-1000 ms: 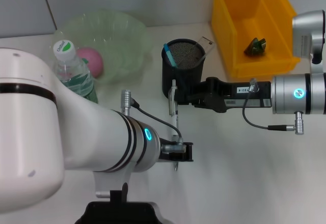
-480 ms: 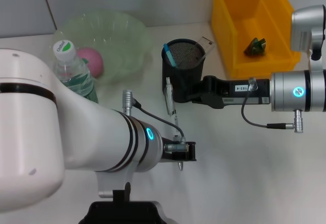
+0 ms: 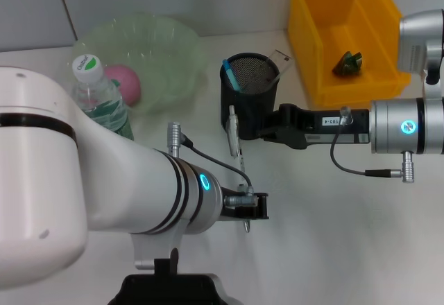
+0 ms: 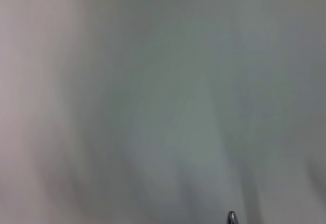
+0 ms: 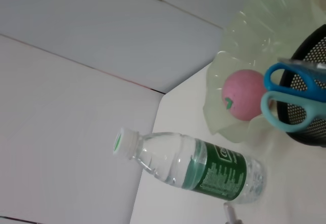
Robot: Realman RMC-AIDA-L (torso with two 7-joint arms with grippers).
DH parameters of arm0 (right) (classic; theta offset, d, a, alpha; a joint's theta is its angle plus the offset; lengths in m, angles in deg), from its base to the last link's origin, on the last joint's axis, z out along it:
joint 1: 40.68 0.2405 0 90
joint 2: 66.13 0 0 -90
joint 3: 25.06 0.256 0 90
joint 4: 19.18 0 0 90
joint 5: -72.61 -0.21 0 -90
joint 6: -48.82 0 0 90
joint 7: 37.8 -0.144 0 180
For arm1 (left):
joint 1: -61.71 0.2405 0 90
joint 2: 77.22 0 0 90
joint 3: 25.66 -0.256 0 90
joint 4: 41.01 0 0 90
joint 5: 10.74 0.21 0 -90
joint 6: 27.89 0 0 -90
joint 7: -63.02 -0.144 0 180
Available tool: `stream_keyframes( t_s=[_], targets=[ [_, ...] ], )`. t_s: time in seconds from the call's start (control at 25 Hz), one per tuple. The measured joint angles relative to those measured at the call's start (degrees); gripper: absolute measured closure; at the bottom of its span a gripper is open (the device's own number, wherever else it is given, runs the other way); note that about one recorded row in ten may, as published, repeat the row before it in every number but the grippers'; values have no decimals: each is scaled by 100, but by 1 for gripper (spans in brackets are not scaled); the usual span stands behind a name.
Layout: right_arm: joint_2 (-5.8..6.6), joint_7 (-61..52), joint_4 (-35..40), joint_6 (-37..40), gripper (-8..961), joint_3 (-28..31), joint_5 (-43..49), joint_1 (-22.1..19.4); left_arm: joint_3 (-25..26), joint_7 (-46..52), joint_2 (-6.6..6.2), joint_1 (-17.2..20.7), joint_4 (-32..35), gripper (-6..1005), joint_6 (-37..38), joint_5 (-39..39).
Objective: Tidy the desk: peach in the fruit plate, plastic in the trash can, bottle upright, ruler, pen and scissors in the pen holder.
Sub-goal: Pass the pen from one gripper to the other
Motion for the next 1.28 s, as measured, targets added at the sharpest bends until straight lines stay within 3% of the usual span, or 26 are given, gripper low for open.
stream_keyframes(
  t_s=[0.8, 1.28],
  targets=[
    [45, -278, -62, -66, 937, 40, 4, -51, -13, -55, 0, 43, 0, 878, -6, 32],
    [28, -315, 0, -49, 712, 21, 0, -17, -9, -56, 0, 44, 0, 879, -8, 46]
  ],
)
